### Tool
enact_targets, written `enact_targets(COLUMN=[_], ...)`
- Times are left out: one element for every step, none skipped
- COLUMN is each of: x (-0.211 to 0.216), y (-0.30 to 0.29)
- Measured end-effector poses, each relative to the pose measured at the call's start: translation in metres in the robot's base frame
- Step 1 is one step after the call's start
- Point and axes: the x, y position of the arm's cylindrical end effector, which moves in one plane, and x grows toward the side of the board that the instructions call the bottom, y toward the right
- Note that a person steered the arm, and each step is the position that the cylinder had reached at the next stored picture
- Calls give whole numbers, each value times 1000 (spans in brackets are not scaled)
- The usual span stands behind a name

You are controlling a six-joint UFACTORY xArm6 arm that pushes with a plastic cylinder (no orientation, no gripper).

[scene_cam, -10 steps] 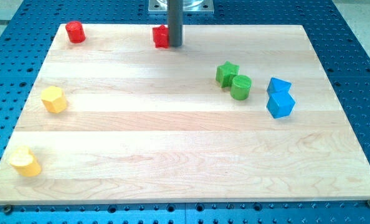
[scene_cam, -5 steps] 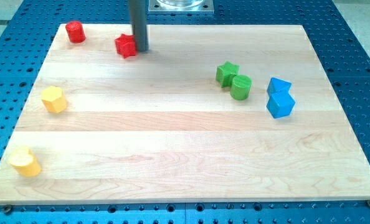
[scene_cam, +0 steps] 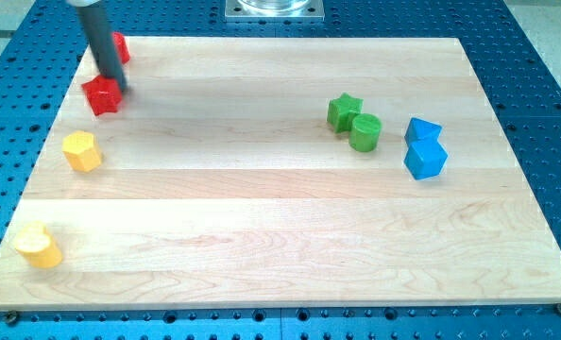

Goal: Slide the red star into the yellow hexagon

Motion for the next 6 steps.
enact_targets(x=[36,79,126,174,188,131], y=[-3,5,16,26,32,62])
